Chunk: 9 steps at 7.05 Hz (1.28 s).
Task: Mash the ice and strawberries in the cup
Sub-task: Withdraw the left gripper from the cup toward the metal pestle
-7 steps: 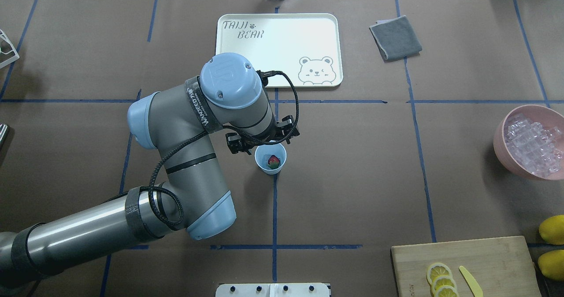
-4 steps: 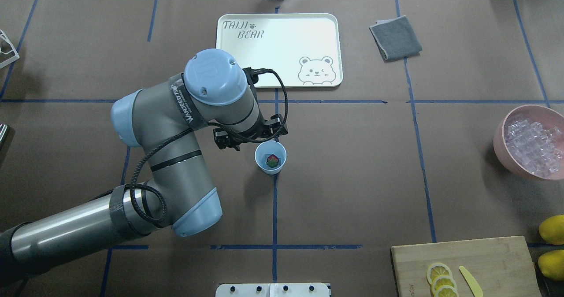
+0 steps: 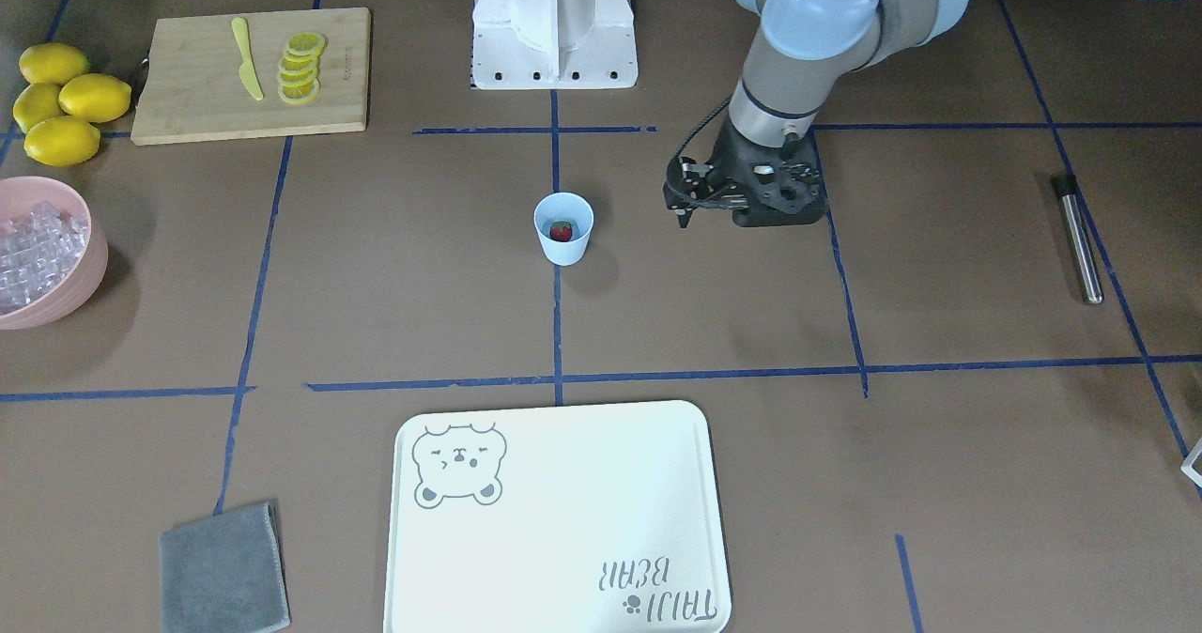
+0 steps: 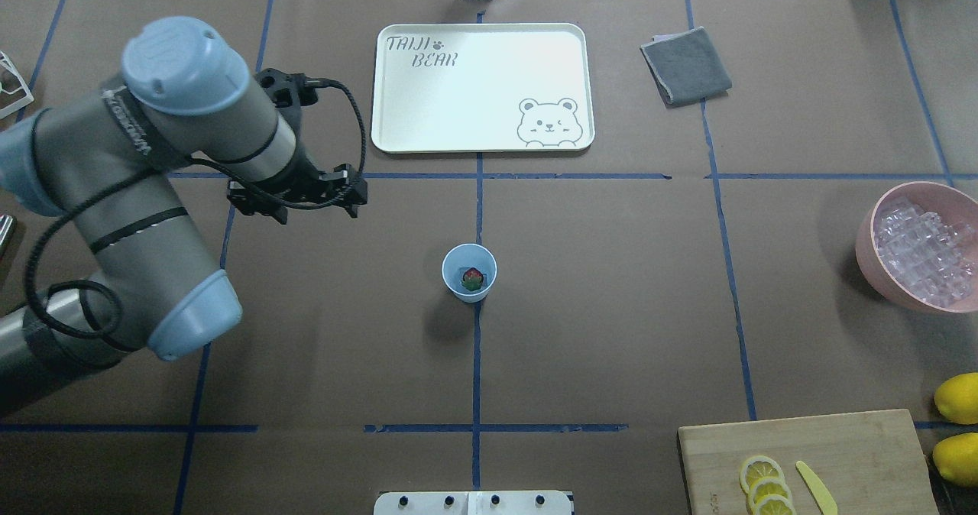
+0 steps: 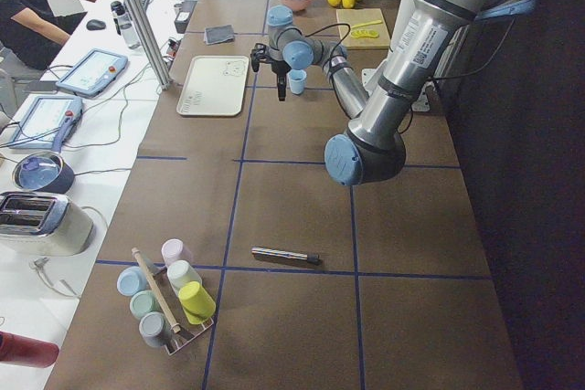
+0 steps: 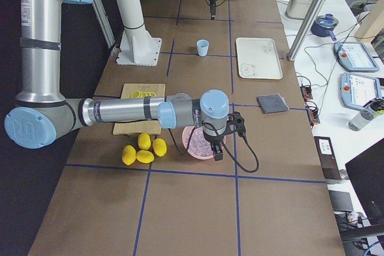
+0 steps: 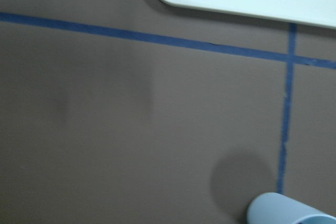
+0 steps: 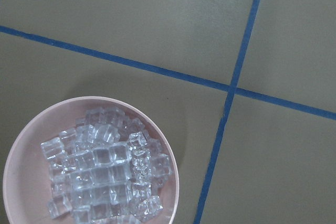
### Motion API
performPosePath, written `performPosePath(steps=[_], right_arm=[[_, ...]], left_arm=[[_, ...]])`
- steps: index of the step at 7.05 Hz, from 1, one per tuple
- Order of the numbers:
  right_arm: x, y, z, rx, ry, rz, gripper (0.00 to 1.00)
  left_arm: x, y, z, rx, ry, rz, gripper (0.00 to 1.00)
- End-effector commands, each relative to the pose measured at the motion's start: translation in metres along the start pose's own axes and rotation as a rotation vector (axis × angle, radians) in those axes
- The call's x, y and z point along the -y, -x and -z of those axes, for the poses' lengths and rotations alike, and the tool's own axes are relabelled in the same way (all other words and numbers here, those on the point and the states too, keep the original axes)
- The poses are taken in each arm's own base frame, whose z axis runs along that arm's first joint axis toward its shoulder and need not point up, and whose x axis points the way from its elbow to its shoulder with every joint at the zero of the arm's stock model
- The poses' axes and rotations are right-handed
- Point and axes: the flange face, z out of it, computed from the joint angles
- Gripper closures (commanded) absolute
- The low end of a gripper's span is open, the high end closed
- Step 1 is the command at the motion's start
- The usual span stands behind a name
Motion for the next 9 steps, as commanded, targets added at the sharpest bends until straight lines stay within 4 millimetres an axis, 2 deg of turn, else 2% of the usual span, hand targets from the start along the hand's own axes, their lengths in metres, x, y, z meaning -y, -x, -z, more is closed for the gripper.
performPosePath(steps=[1, 2, 3, 4, 5, 6, 7, 8, 9], right_arm=[[-0.015, -0.019, -0.003, 0.041, 0.003, -0.057, 0.01], [-0.016, -0.021, -0.005, 0.036, 0.008, -0.063, 0.01], [-0.020, -0.032, -0.013, 0.035, 0.019, -0.078, 0.01], [-0.022, -0.038, -0.013, 0.036, 0.017, -0.090, 0.01], [-0.021, -0.039, -0.013, 0.036, 0.017, -0.094, 0.01], [-0.020, -0.038, -0.012, 0.036, 0.015, -0.100, 0.01], [-0.020, -0.038, -0.012, 0.036, 0.015, -0.103, 0.01], [-0.020, -0.038, -0.013, 0.036, 0.016, -0.104, 0.01], [-0.020, -0.039, -0.013, 0.036, 0.017, -0.107, 0.01]], left_arm=[[0.008, 0.124, 0.022, 0.098, 0.034, -0.093, 0.00], [0.015, 0.184, 0.027, 0.129, 0.046, -0.107, 0.00], [0.017, 0.245, 0.035, 0.135, 0.069, -0.137, 0.00], [0.023, 0.291, 0.049, 0.120, 0.079, -0.153, 0.00], [0.014, 0.337, 0.047, 0.110, 0.120, -0.165, 0.00], [0.011, 0.370, 0.042, 0.110, 0.111, -0.153, 0.00], [-0.001, 0.401, 0.031, 0.077, 0.108, -0.148, 0.00], [-0.011, 0.427, 0.014, 0.066, 0.102, -0.153, 0.00], [-0.009, 0.447, -0.006, 0.065, 0.100, -0.155, 0.00]])
